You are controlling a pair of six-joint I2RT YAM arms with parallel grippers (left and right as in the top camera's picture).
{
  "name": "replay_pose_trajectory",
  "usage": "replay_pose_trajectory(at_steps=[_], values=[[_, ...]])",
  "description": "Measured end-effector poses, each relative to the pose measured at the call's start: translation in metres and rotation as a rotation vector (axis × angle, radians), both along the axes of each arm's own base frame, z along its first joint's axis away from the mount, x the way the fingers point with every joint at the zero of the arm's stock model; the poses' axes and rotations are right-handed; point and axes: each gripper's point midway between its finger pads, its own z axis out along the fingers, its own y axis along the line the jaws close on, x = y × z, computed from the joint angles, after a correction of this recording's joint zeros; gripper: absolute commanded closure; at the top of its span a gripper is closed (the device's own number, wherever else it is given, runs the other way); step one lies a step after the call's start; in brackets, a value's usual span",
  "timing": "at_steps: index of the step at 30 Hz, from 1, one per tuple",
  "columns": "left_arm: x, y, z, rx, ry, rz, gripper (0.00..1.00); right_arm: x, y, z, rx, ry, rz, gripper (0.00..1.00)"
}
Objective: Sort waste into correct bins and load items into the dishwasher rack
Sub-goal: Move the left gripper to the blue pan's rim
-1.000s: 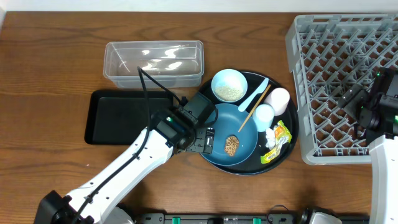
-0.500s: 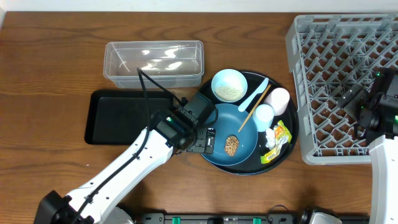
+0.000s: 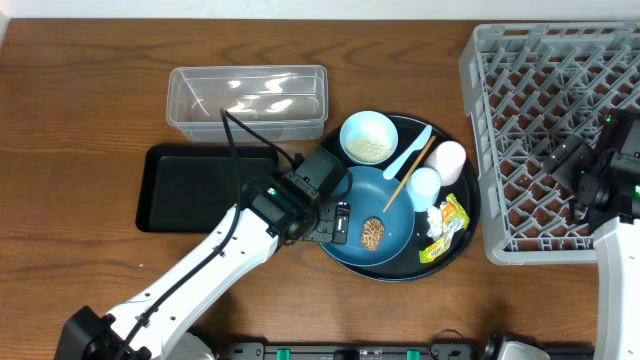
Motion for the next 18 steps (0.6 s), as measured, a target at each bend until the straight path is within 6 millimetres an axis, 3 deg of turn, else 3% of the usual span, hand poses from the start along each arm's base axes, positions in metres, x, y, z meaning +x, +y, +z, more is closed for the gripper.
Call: replay_pose_trajectory(at_steps=[13, 18], values=[[-0.012, 0.007, -0.004, 0.023, 0.054, 0.001, 0.02, 0.0, 0.0, 0.0, 0.0, 0.0, 0.0, 0.01], [-0.017, 0.006, -0.018, 0.021, 0.104, 0.068, 0.02, 0.0, 0.0, 0.0, 0.0, 0.0, 0.0, 0.01]])
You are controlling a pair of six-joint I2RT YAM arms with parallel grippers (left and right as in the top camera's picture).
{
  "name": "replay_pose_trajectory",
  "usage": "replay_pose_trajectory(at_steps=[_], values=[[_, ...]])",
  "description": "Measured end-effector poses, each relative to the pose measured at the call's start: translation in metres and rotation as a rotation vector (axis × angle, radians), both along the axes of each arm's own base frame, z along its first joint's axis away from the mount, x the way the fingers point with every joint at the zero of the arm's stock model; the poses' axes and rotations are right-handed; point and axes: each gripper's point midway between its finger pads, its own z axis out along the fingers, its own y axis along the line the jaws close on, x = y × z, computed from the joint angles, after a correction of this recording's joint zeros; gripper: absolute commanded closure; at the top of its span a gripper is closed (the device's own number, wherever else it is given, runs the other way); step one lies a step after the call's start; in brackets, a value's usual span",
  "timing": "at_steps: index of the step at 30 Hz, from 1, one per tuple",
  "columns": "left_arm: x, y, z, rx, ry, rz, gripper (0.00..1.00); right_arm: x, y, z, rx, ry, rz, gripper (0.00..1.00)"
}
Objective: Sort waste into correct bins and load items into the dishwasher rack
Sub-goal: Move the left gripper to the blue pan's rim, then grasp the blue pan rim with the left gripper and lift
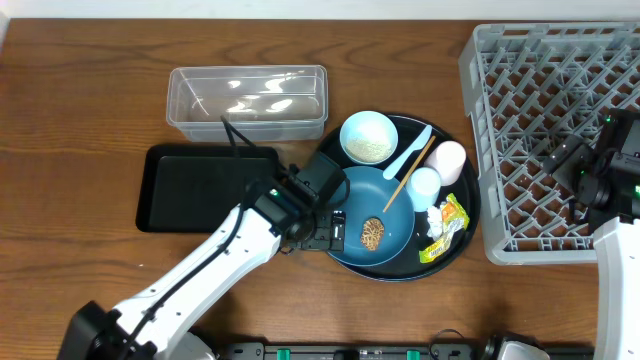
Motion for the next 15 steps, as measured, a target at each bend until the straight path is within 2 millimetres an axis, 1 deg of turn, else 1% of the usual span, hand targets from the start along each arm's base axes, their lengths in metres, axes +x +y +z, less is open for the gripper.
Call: replay_pose_trajectory(at_steps=[3, 8, 13, 15], values=[[0.008, -0.007, -0.009, -0.009, 0.0, 0.022, 0.02, 0.0, 0.0, 0.0, 0.0, 0.0, 0.0, 0.01], [0.018, -0.017, -0.032, -0.004, 0.021, 0.033, 0.02, 0.0, 0.0, 0.0, 0.0, 0.0, 0.0, 0.01], [0.021, -0.021, -0.053, 0.017, 0.054, 0.041, 0.02, 0.0, 0.0, 0.0, 0.0, 0.0, 0.0, 0.01], [0.023, -0.024, -0.061, 0.019, 0.062, 0.045, 0.01, 0.0, 0.0, 0.0, 0.0, 0.0, 0.0, 0.01]])
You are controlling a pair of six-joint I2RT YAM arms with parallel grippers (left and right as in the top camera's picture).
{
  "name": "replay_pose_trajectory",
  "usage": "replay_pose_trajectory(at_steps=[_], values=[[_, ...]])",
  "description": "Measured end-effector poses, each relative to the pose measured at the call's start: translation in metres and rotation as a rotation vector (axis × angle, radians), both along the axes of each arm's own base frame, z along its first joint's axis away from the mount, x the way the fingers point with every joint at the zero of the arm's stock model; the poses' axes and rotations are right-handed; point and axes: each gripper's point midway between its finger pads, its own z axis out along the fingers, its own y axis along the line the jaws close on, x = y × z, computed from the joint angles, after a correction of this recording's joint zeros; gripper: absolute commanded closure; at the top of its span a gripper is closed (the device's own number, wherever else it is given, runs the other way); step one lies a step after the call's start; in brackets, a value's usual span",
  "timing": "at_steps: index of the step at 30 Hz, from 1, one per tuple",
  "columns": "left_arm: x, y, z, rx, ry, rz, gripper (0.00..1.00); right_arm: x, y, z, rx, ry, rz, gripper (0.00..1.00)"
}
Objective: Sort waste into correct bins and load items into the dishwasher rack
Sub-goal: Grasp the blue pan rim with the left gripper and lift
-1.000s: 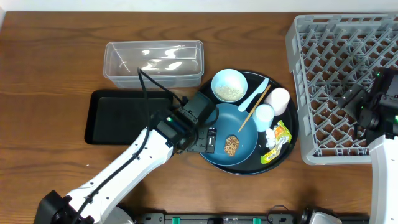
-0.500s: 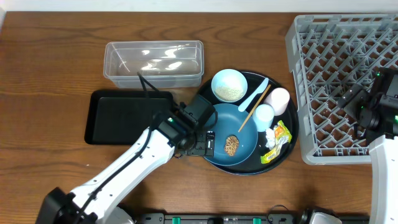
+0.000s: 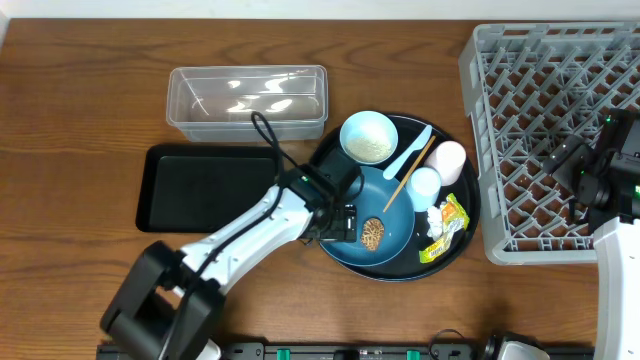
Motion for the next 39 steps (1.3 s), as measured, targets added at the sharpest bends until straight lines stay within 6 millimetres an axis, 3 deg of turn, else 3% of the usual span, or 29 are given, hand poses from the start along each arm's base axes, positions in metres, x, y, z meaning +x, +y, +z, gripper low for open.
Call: replay_pose_trajectory(at_steps=[8, 15, 20, 22, 26, 32, 39], values=[[0.003, -0.002, -0.018, 0.017, 0.02, 0.006, 0.31, 0.0, 0.0, 0.0, 0.0, 0.0, 0.0, 0.01], [0.003, 0.005, -0.02, 0.051, 0.014, 0.014, 0.71, 0.0, 0.0, 0.0, 0.0, 0.0, 0.0, 0.01], [0.001, 0.012, -0.021, 0.084, 0.013, 0.018, 0.81, 0.0, 0.0, 0.0, 0.0, 0.0, 0.0, 0.01], [0.001, 0.013, -0.019, 0.088, 0.013, 0.024, 0.92, 0.0, 0.0, 0.0, 0.0, 0.0, 0.0, 0.01], [0.014, 0.006, -0.006, 0.058, -0.018, 0.047, 0.94, 0.0, 0.0, 0.0, 0.0, 0.0, 0.0, 0.01], [0.006, 0.008, -0.003, 0.077, 0.009, 0.038, 0.94, 0.0, 0.0, 0.0, 0.0, 0.0, 0.0, 0.01], [0.003, 0.019, 0.014, 0.072, 0.001, 0.052, 0.94, 0.0, 0.0, 0.0, 0.0, 0.0, 0.0, 0.01]])
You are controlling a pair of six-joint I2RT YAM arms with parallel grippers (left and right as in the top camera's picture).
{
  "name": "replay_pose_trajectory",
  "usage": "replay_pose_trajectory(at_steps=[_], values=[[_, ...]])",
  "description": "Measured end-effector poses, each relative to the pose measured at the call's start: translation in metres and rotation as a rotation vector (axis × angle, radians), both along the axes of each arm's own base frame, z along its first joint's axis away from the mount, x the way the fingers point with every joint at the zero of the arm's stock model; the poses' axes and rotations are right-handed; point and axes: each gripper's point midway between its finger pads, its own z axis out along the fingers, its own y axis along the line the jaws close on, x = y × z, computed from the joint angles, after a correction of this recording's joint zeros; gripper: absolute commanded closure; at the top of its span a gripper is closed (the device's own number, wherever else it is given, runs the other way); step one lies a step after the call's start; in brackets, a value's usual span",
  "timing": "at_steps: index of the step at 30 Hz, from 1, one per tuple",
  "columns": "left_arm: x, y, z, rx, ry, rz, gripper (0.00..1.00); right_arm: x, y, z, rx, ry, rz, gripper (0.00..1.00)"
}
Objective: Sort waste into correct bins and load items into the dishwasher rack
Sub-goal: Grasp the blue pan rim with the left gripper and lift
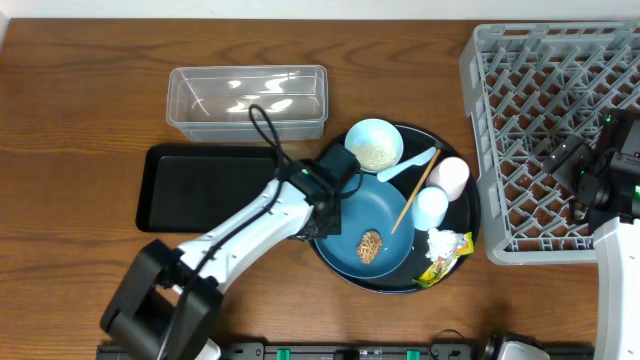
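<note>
A round black tray (325,255) holds the blue plate (385,215), which carries a brown food scrap (369,246). Also on the tray are a light-blue bowl (373,145), a blue spoon (410,165), a chopstick (415,192), two white cups (452,174) (432,204), a crumpled tissue (437,240) and a yellow-green wrapper (445,263). My left gripper (327,215) sits at the plate's left rim and appears shut on it, with the fingers mostly hidden under the wrist. My right gripper (568,158) hovers over the grey dishwasher rack (530,90), its jaws unclear.
A clear plastic bin (248,100) stands at the back, left of the tray. A flat black tray (200,185) lies in front of that bin, under my left arm. The rack fills the right side up to the table edge.
The left gripper has moved slightly left and closed in on the plate's rim. The round tray and everything on it have shifted toward the front and turned a little clockwise. The right arm has not moved.
My left gripper stood open at the left rim of the blue plate in all three earlier moments, while the forearm swung from low-left to a steeper reach. Now it is on the rim and the whole tray load has shifted. The right arm has stayed over the rack.
</note>
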Motion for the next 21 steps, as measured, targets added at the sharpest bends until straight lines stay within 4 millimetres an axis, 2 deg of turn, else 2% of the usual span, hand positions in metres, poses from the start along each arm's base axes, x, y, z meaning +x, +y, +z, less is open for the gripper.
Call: replay_pose_trajectory(at_steps=[7, 13, 21], values=[[0.008, 0.025, 0.012, 0.013, -0.009, 0.05, 0.94, 0.0, 0.0, 0.0, 0.0, 0.0, 0.0, 0.01], [0.01, 0.035, 0.02, 0.016, -0.021, 0.062, 0.94, 0.0, 0.0, 0.0, 0.0, 0.0, 0.0, 0.01], [0.014, 0.05, 0.057, -0.043, -0.113, 0.102, 0.95, 0.0, 0.0, 0.0, 0.0, 0.0, 0.0, 0.01]])
